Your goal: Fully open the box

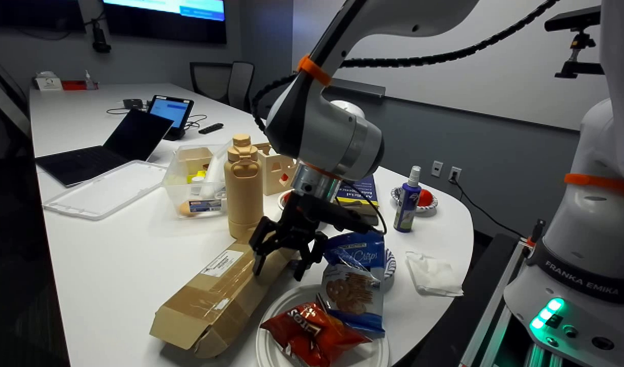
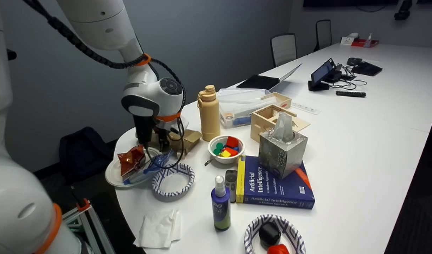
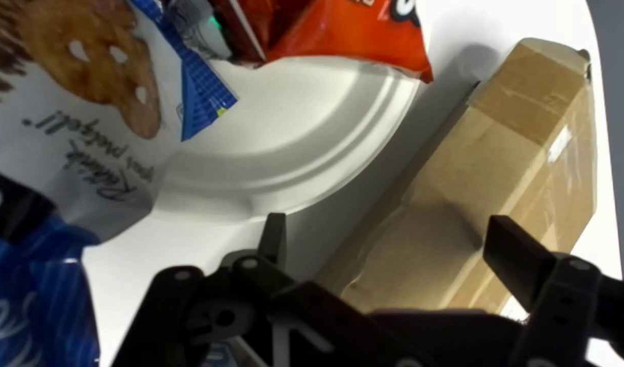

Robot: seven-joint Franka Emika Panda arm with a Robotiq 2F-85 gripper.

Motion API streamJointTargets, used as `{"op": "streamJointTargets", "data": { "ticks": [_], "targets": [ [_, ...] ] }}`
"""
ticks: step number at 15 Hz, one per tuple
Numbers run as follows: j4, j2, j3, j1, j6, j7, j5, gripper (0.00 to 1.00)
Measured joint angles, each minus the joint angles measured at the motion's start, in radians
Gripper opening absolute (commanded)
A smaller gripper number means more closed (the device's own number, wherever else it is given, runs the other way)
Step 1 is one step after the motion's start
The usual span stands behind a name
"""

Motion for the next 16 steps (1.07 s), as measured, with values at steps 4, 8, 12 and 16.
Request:
{"op": "streamJointTargets", "data": {
  "ticks": [4, 8, 12, 16],
  "targets": [
    [0.009, 0.007, 0.000, 0.000, 0.006, -0.034, 0.047, 1.00],
    [0.023, 0.023, 0.000, 0.000, 0.006, -0.070, 0.093, 1.00],
    [0.038, 0.032, 0.000, -0.002, 0.006, -0.107, 0.132, 1.00],
    [0.049, 0.032, 0.000, -0.002, 0.026, -0.133, 0.158, 1.00]
  ]
}}
